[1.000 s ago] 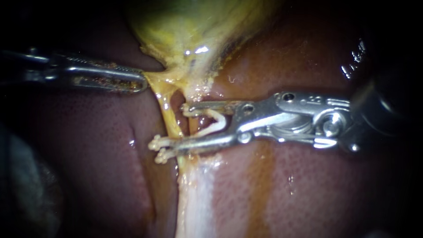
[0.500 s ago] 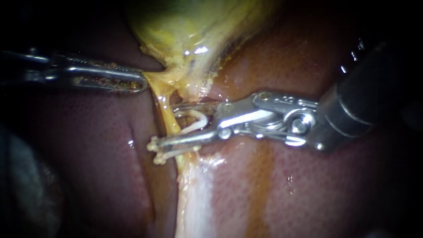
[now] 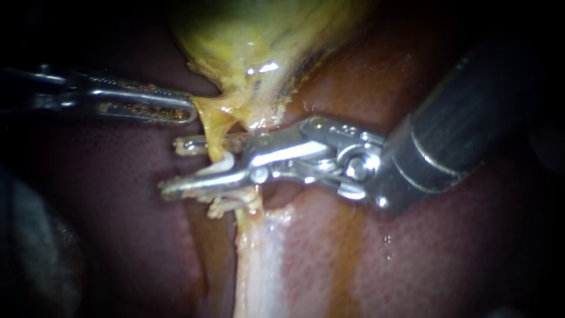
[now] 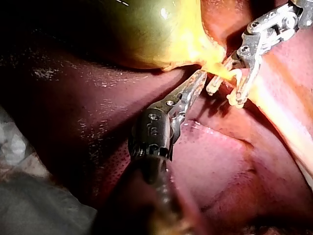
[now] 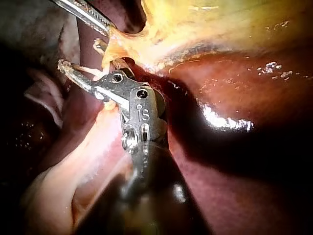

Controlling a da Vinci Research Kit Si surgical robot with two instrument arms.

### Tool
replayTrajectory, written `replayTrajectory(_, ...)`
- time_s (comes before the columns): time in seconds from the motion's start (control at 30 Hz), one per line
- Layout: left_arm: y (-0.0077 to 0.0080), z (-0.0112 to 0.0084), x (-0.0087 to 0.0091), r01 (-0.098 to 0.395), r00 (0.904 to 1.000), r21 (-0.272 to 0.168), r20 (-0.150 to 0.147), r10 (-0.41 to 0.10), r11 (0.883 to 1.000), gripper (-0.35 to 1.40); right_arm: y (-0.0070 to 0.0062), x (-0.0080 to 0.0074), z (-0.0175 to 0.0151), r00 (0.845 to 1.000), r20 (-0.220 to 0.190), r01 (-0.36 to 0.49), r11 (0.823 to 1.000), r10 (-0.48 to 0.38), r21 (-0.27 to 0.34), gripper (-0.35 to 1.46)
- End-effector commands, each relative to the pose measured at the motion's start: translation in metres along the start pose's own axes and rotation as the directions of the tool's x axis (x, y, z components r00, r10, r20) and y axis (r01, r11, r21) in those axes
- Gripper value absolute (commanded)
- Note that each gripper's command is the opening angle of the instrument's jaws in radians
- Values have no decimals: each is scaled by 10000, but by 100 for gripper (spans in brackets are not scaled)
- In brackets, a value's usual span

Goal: Clipping third clip left tube

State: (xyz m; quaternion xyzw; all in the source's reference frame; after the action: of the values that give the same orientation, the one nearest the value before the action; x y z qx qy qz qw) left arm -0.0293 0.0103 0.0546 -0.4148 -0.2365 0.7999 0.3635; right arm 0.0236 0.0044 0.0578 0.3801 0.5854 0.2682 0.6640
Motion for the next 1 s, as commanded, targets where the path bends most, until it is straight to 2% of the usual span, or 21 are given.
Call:
replayTrajectory(0.03, 0, 0, 0, -1, 10000, -1, 0, 1, 10000, -35, -2, 6, -3, 10000, -63, -37, 10000, 37, 40, 49)
replayTrajectory(0.17, -1, 0, -1, -6, 10000, -1, 0, 6, 10000, -35, -11, 25, -11, 9992, -358, -154, 9996, 162, 232, 47)
replayTrajectory(0.33, -1, 0, -1, -7, 10000, -3, 1, 7, 10000, -35, -20, 36, -13, 9989, -401, -220, 9994, 231, 277, 44)
replayTrajectory(0.47, -1, 0, -1, -8, 10000, -4, 1, 8, 10000, -35, -23, 37, -18, 9989, -395, -233, 9993, 245, 305, 33)
replayTrajectory(0.63, -2, 0, -1, -9, 10000, -1, 0, 9, 10000, -35, -24, 35, -27, 9989, -361, -289, 9989, 302, 371, 2)
replayTrajectory(0.77, -2, 1, -2, -11, 10000, 1, -1, 11, 10000, -35, -25, 34, -28, 9969, -336, -699, 9968, 712, 388, -15)
replayTrajectory(0.87, -2, 1, -2, -13, 10000, 2, -1, 13, 10000, -35, -26, 32, -30, 9919, -299, -1220, 9917, 1233, 411, -35)
replayTrajectory(1.0, -2, 1, -2, -13, 10000, 2, -1, 13, 10000, -35, -28, 30, -37, 9900, -199, -1389, 9897, 1396, 331, -35)
